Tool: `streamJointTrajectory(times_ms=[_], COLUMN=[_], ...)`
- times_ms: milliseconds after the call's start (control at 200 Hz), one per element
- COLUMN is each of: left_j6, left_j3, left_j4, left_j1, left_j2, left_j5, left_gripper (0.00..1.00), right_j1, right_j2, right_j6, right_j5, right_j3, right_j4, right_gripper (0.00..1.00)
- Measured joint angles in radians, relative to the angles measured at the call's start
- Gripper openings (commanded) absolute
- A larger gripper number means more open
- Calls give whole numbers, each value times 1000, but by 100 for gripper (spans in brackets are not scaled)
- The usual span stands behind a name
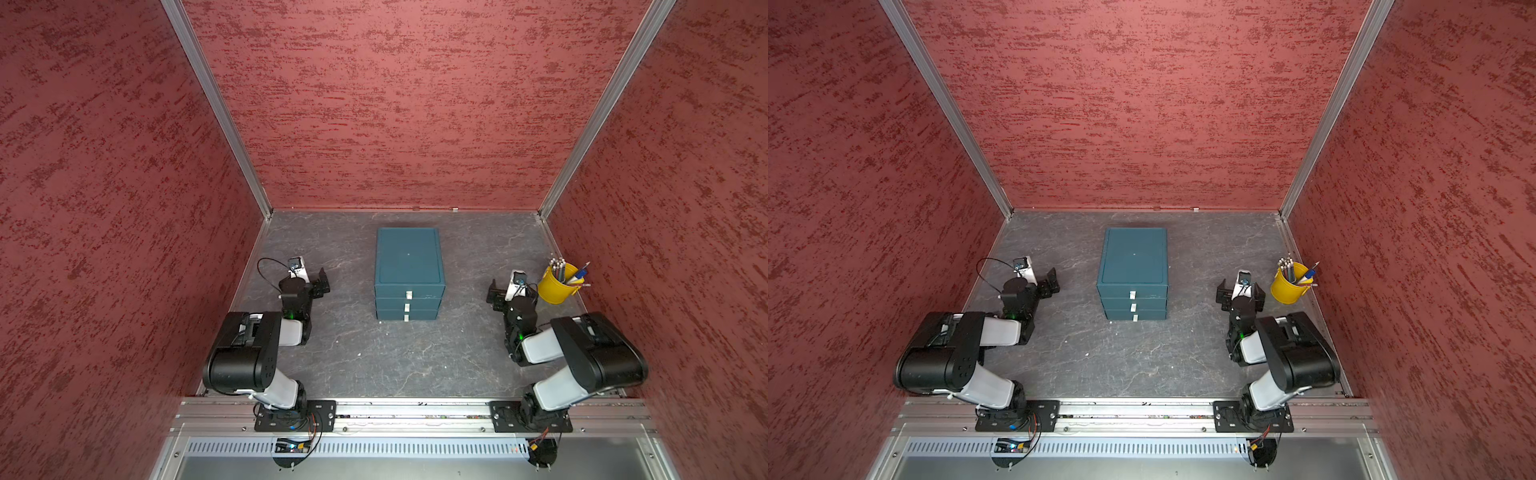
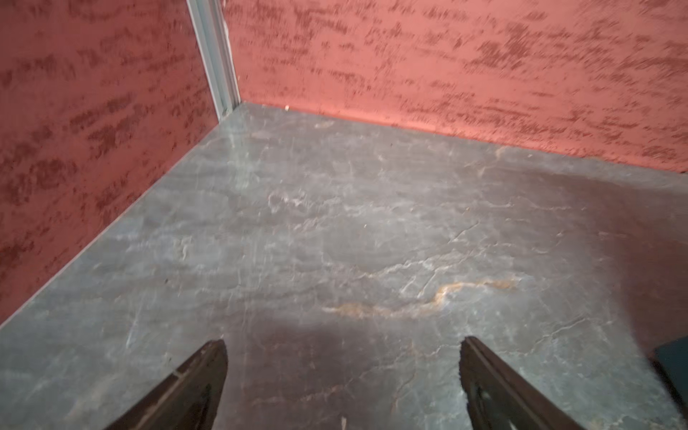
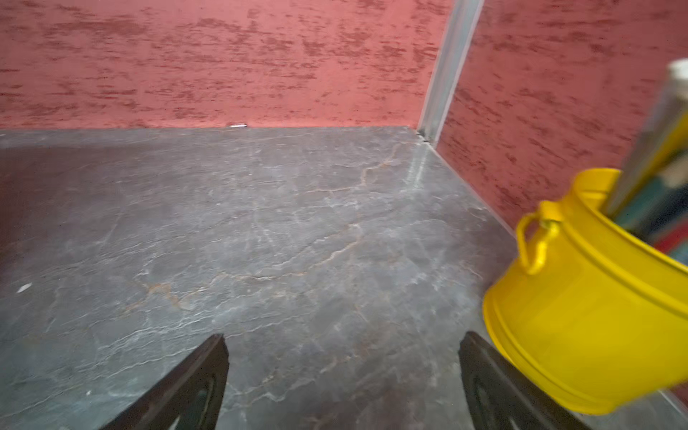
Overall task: Place the umbrella in the drawer by color
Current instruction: Reset both arms
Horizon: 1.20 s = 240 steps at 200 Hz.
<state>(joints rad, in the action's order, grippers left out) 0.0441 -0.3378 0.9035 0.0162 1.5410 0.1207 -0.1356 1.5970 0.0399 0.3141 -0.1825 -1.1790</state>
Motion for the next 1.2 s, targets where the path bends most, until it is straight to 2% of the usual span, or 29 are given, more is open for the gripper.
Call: streamJointTrajectory(times_ms=[190, 411, 1202], left_j6=[-14, -19, -19], left_j3=[-7, -9, -9], left_j4=[19, 25, 25], left_j1=[-11, -12, -12], left_j2=[0, 0, 0], left_j5=[8, 11, 11], left_gripper=[100, 100, 100], right_j1=[98, 130, 130], right_j2=[-27, -44, -44], right_j6=[-23, -43, -51], right_j5=[-151, -217, -243], right_j3=[-182, -184, -183], right_j4=[144, 188, 205], right_gripper=[98, 98, 99])
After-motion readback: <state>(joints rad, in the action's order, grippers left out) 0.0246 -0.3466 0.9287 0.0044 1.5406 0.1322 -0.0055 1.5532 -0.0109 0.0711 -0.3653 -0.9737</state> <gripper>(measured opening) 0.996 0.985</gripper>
